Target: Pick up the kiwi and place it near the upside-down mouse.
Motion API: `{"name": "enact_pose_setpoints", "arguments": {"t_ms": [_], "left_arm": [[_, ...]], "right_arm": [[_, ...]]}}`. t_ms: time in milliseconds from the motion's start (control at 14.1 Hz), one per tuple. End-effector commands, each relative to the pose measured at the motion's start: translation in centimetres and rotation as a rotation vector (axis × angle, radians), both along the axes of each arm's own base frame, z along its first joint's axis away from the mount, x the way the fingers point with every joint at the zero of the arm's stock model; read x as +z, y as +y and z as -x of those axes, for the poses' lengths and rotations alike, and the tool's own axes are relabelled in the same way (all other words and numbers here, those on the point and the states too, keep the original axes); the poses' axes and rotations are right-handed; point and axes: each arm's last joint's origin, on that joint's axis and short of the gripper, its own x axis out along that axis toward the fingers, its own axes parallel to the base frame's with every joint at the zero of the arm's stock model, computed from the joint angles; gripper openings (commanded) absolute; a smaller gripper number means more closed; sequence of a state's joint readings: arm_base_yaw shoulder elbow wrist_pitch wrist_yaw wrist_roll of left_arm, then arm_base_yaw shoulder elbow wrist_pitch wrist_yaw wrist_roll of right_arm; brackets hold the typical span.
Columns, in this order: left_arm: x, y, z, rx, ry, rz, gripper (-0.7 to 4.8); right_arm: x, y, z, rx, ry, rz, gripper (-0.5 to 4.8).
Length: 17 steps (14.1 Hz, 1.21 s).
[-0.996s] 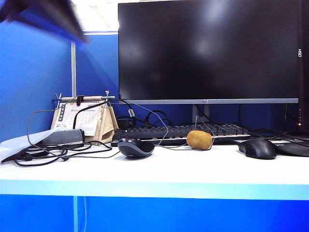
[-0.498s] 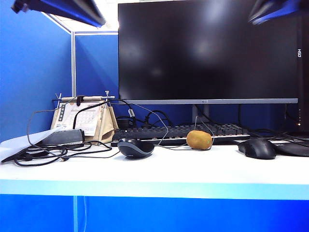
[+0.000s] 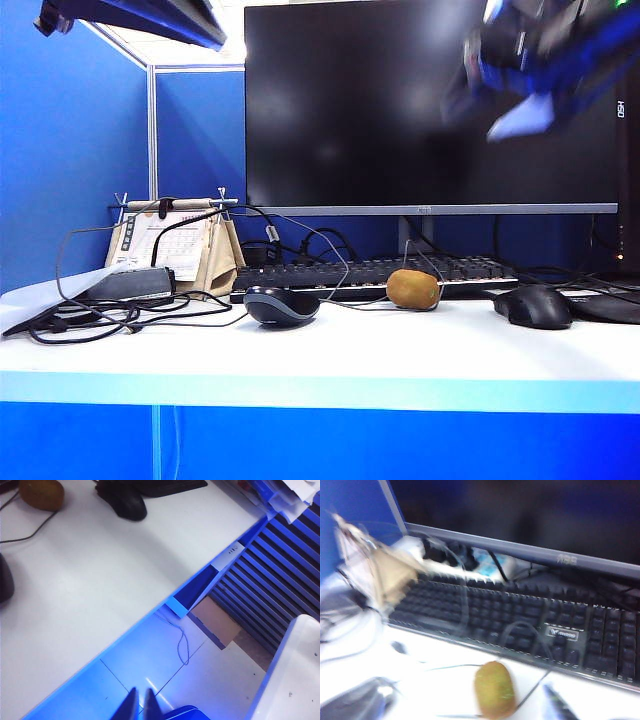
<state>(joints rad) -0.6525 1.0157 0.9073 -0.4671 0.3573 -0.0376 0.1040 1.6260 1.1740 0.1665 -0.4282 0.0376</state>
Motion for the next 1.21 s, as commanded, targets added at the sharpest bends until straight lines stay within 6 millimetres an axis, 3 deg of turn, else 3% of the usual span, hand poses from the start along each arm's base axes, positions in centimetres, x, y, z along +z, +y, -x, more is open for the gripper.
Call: {"name": "enact_pose_setpoints", "arguments": {"t_ms": [71,142,498,783,854,1068,1210], "left_arm": [[0.1,0.0,0.0,-0.007,-0.008,0.006,0.3],[0.2,0.0,0.0,-0.002,-0.012,0.005,0.3],[0.3,0.0,-0.1,0.002,-0.024,0.011,0.3],[0.2,0.0,0.0,0.002,-0.012,0.005,0.3],[0.1,0.0,0.0,0.004,-0.009,0.003,0.3],[0.4,-0.1,-0.1,0.003,-0.033,0.021,0.3],[0.8,0.0,0.0,0.01,-0.069,0.038,0.3]], "right_arm": [[-5.5,0.8,-8.2,0.107,0.046,0.058,4.79],[-8.0,1.8,-9.4,0.132,0.09,0.059,4.79],[-12.4,5.2,-10.0,0.143,0.129,0.136,4.79],[-14.7,5.2,-10.7,0.06,0.169,0.188,4.79],[-13.8,5.3,-11.1,0.061,0.151,0.168,2.68],[-11.9,5.3,-10.4,0.096,0.203,0.111,2.59],[-9.1,5.2,-9.2,0.146,0.214,0.135,2.5]]}}
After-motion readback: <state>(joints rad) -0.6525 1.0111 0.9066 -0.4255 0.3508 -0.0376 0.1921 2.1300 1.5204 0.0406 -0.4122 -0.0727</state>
